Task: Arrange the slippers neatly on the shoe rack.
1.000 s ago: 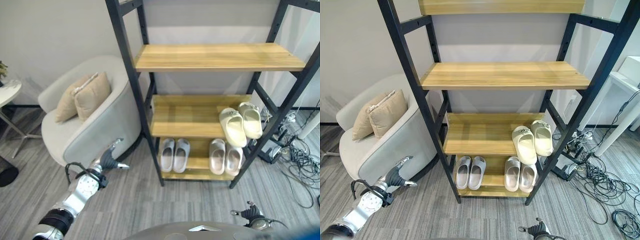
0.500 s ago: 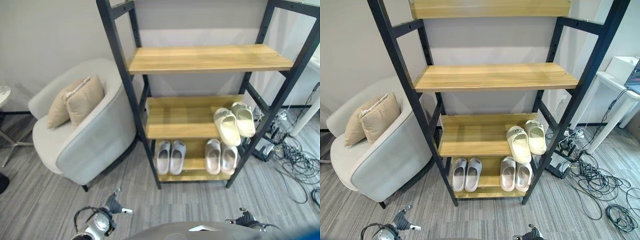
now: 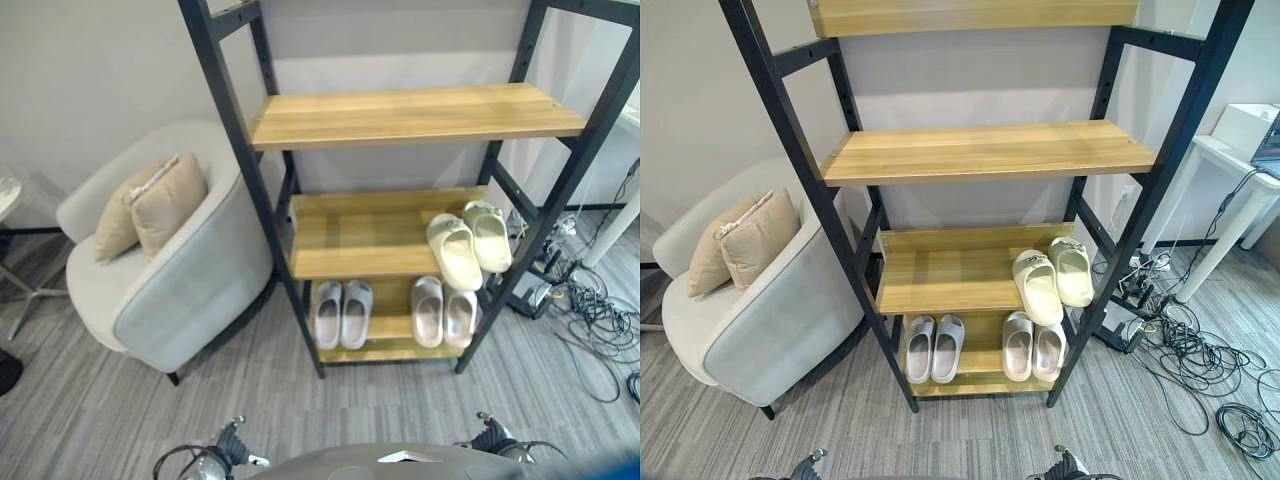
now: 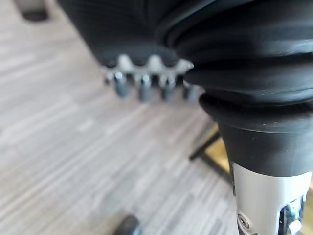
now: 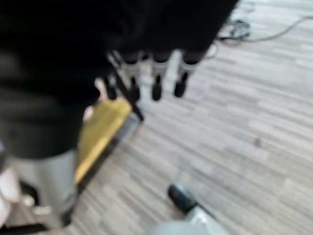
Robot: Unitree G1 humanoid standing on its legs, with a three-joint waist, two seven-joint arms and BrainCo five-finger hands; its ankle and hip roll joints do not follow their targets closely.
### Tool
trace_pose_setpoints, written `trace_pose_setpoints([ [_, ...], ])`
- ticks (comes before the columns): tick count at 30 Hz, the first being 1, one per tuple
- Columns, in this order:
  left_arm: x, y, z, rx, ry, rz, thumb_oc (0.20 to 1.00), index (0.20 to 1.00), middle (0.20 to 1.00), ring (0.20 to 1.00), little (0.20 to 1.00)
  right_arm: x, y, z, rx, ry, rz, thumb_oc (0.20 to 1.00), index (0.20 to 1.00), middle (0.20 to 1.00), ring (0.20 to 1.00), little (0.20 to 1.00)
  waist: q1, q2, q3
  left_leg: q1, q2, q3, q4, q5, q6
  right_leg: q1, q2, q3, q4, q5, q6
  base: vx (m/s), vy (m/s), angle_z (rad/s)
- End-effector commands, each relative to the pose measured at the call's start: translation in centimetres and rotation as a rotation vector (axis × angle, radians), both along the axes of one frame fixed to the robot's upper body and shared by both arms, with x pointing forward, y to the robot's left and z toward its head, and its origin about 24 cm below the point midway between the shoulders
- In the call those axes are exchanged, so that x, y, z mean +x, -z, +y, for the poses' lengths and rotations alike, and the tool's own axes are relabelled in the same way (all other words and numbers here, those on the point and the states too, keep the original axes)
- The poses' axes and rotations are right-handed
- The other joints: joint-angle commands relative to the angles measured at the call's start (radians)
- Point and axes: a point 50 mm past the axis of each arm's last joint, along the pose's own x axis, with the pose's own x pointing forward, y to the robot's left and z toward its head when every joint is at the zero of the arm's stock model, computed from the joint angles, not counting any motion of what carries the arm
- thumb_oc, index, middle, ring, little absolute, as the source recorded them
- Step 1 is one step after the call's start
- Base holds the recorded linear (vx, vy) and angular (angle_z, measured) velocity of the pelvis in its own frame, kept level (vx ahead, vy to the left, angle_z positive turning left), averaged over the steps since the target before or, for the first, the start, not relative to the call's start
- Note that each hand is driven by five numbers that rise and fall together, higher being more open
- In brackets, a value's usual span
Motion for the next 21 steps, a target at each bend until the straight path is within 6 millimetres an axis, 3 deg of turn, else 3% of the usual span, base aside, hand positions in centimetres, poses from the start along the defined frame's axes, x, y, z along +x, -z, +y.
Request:
trace_pose_setpoints([
  [1,0.9,-0.3,0.9,0.056,0.023,0.000,1.000,1.000,1.000,1.000,1.000,1.1,0.0,0.6,-0.007,-0.090,-0.006,1.000,1.000,1.000,1.000,1.000,-0.008,-0.025,-0.004,-0.071,0.012,-0.049,0.010,0.001,-0.027,-0.041,-0.046,-0.016,0.033,0.013,0.069,0.00,0.000,0.00],
  [21,1.8,-0.3,0.2,0.057,0.096,-0.025,1.000,1.000,1.000,1.000,1.000,2.9,-0.6,0.6,-0.044,-0.199,-0.050,1.000,1.000,1.000,1.000,1.000,-0.011,-0.008,0.008,-0.077,0.017,-0.052,0.010,0.006,-0.027,-0.051,-0.042,-0.009,0.034,0.012,0.065,0.00,0.000,0.00],
])
